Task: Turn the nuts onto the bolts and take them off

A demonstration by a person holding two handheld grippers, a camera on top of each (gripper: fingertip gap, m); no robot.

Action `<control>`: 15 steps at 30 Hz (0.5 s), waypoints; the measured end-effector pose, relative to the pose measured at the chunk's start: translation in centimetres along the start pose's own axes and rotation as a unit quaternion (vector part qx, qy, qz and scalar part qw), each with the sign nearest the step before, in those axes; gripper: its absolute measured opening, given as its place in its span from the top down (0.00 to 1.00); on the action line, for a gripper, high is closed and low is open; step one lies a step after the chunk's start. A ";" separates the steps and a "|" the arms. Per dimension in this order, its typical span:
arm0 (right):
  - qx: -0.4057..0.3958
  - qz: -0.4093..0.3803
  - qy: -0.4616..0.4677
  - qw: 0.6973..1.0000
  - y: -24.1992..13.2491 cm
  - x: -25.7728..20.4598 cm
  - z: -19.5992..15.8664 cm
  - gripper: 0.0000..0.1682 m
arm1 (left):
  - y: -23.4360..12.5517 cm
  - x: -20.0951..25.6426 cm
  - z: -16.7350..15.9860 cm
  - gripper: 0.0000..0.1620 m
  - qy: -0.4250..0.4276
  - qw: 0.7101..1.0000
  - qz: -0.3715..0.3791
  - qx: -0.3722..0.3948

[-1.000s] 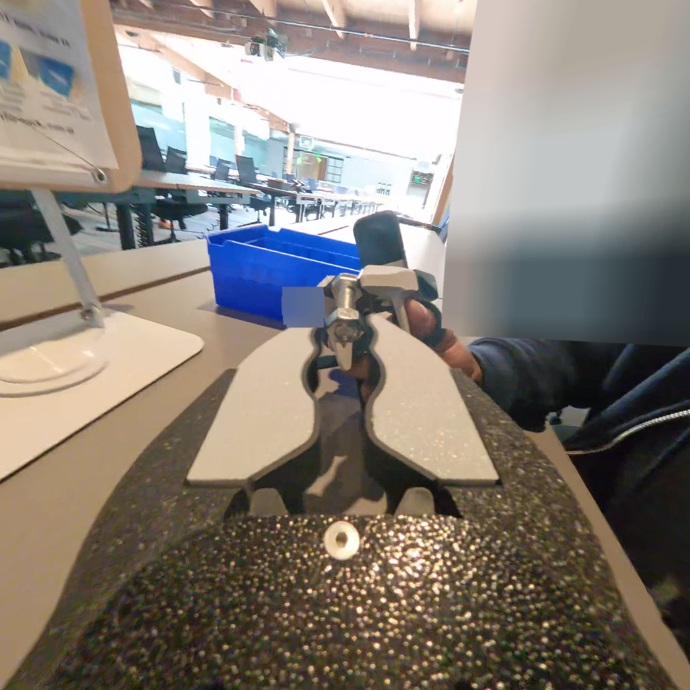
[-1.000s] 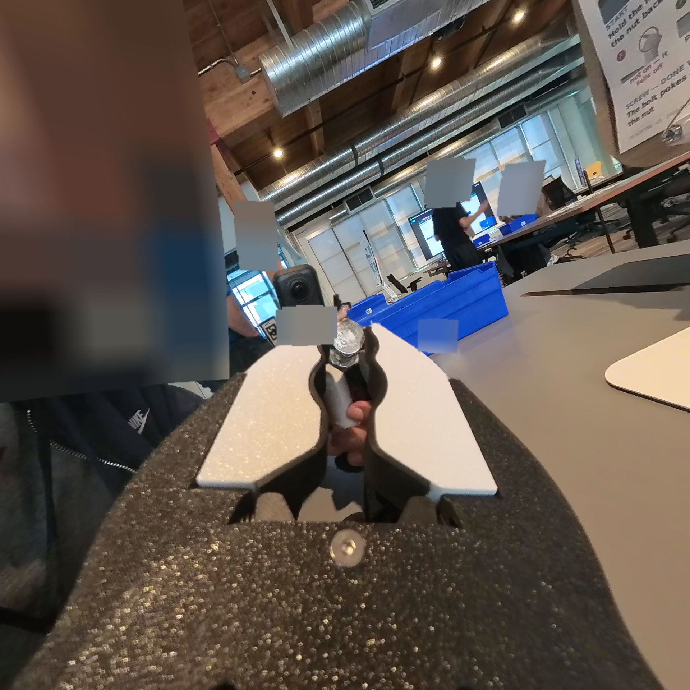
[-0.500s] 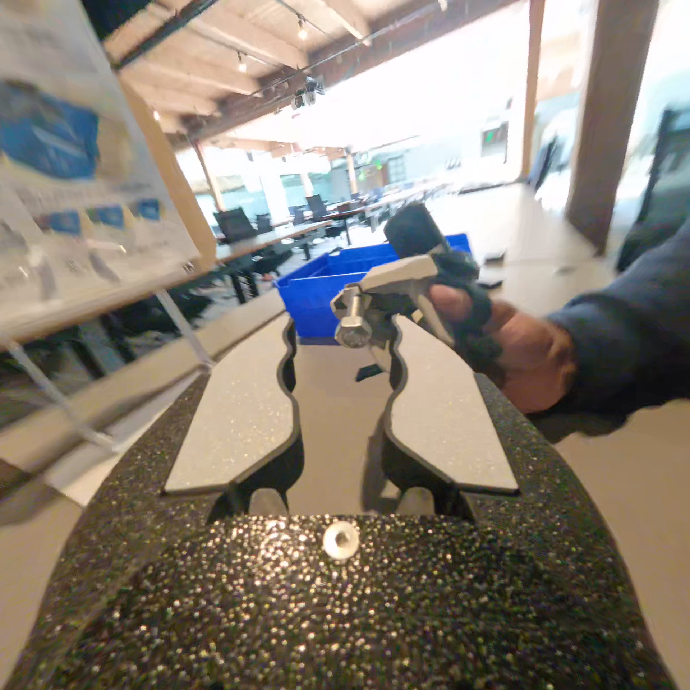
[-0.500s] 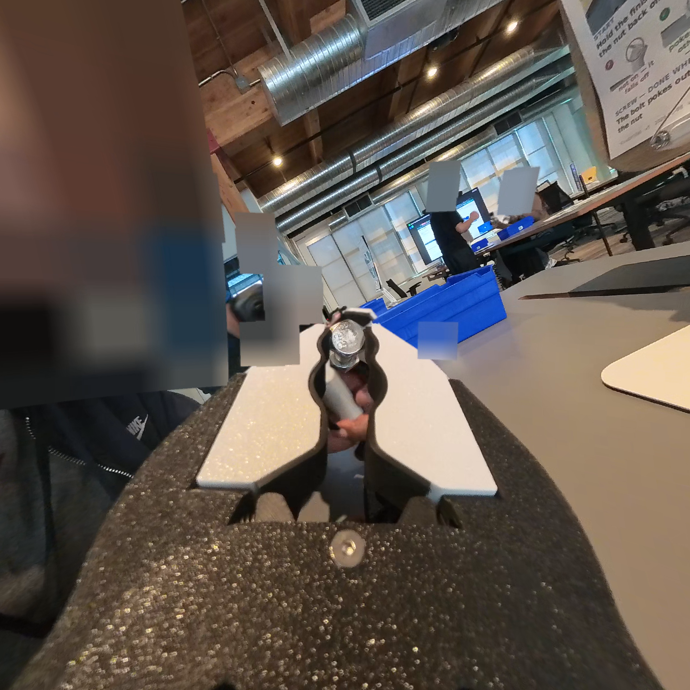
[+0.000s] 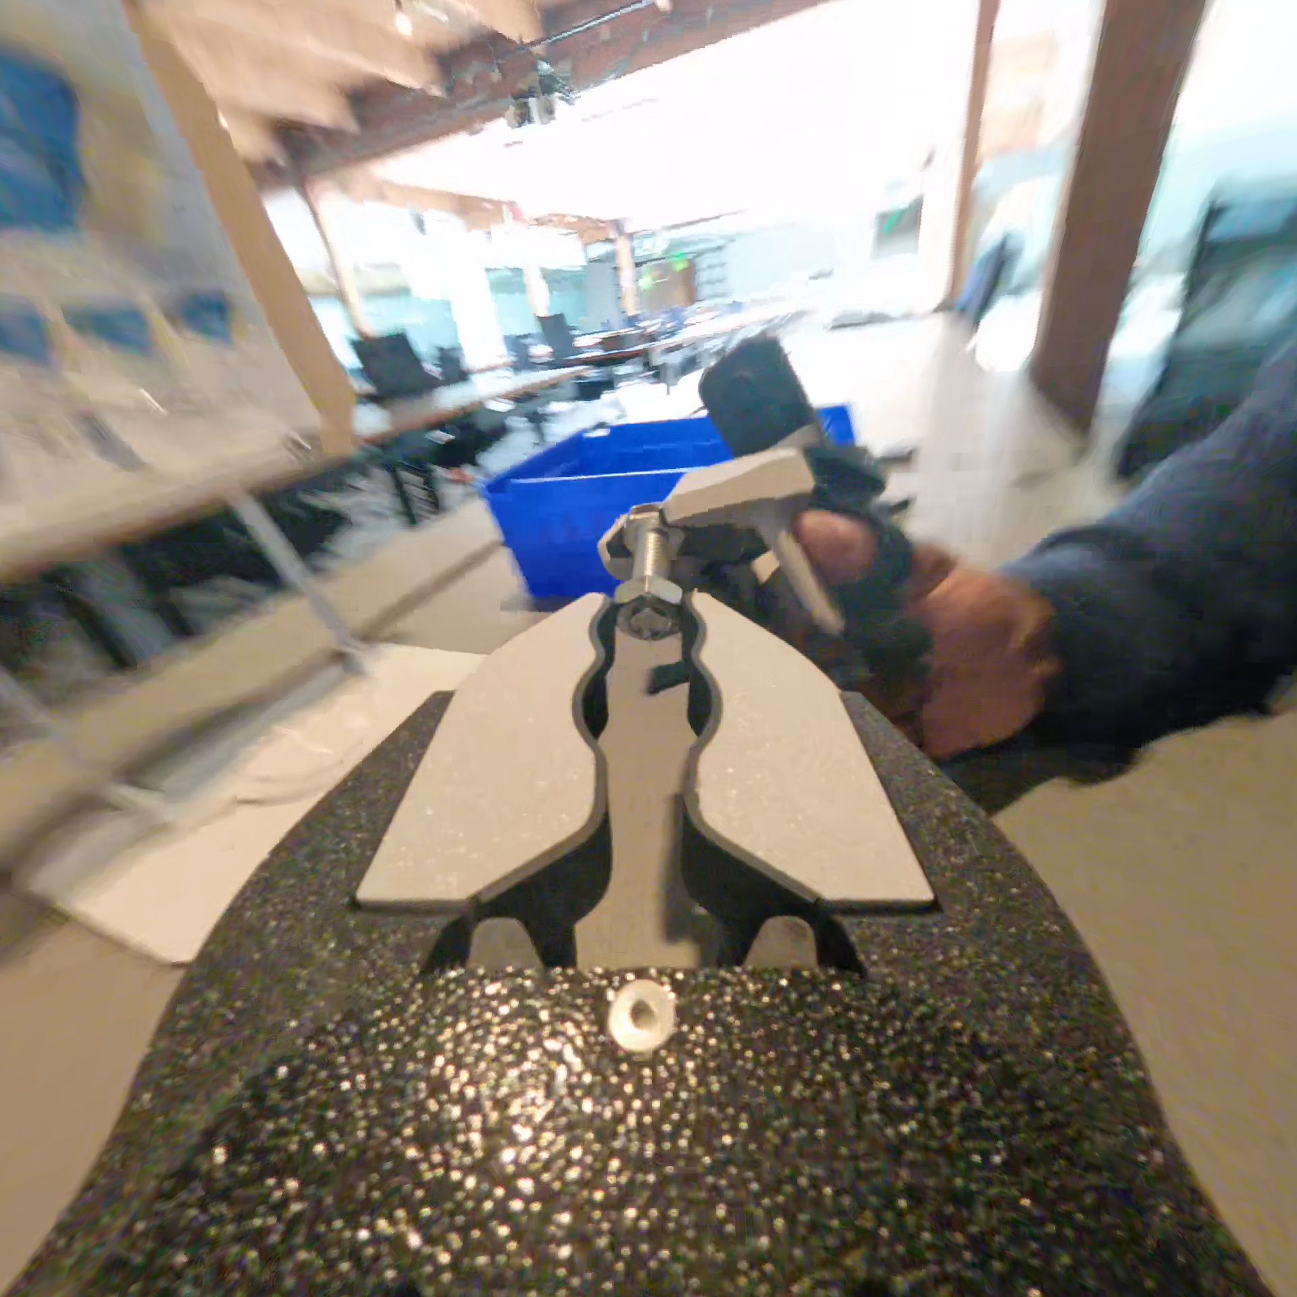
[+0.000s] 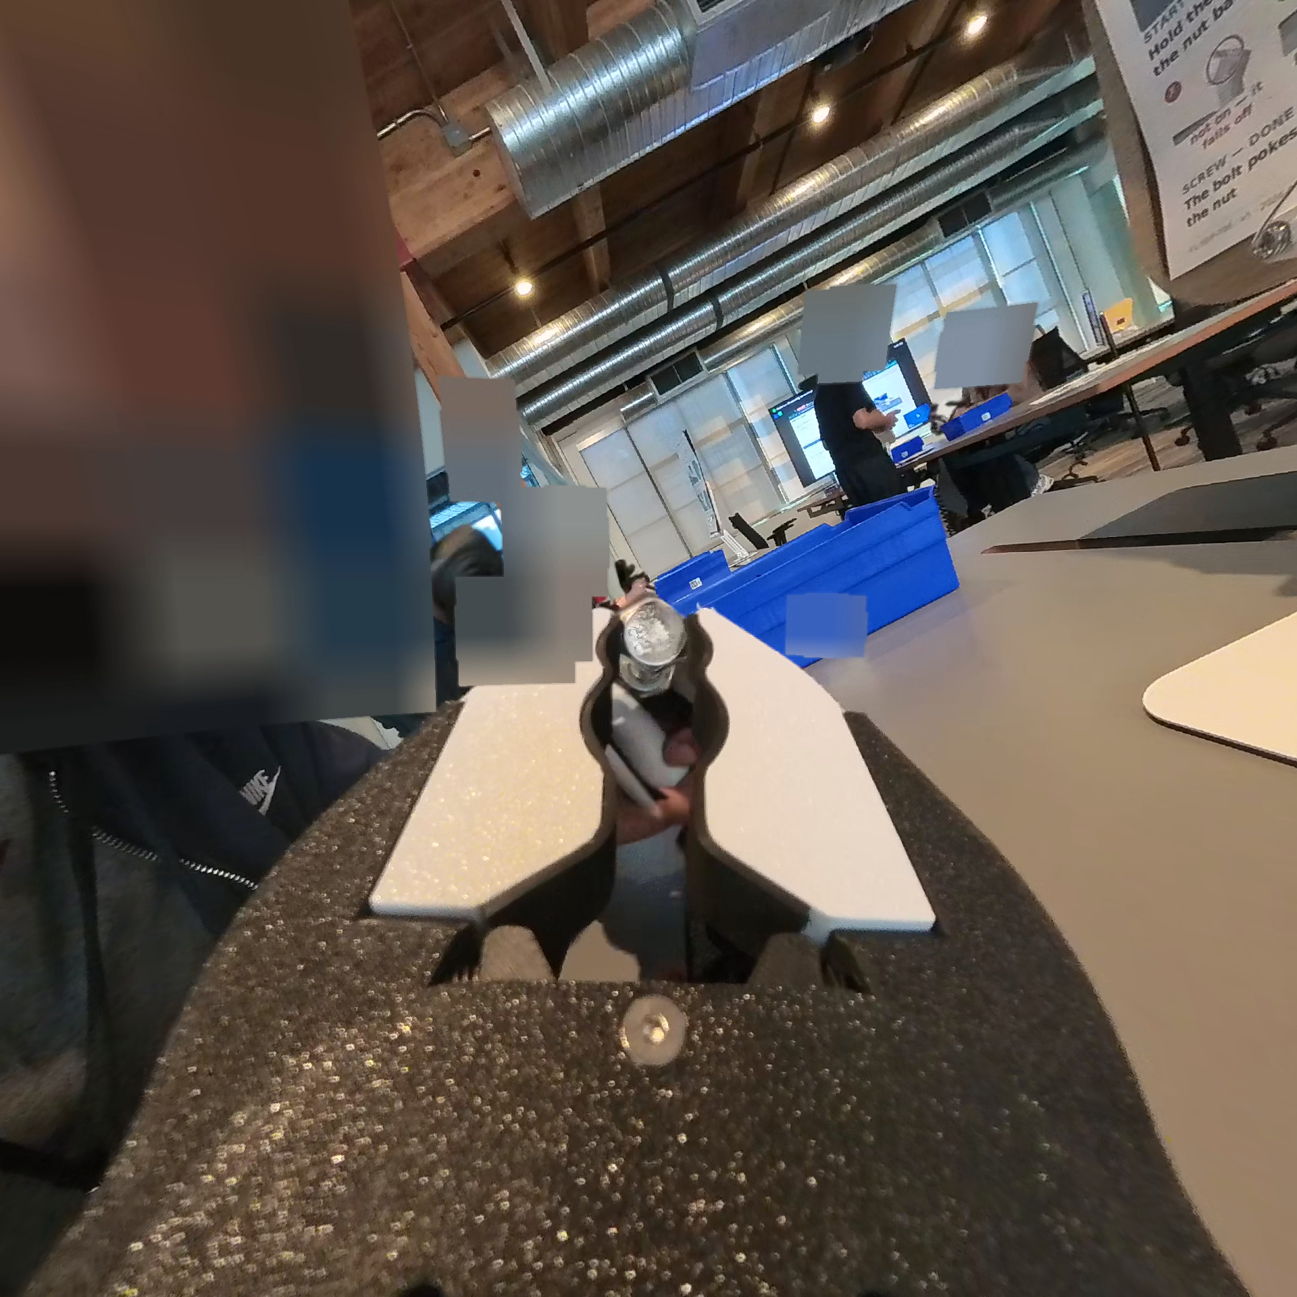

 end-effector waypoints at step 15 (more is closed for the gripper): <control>0.006 -0.005 0.001 1.000 -0.3 0.2 0.3 0.90 | -0.1 -1.1 0.0 0.74 -0.177 0.979 -0.091 0.040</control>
Point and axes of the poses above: each gripper's, where its closed fingertips meet, y out along the fingers, z out of its top, x = y × z across the jaws, the point moved 6 cm from there along -y, back along the fingers, and after that the axes turned 12 degrees about -x, right-handed, at the moved point
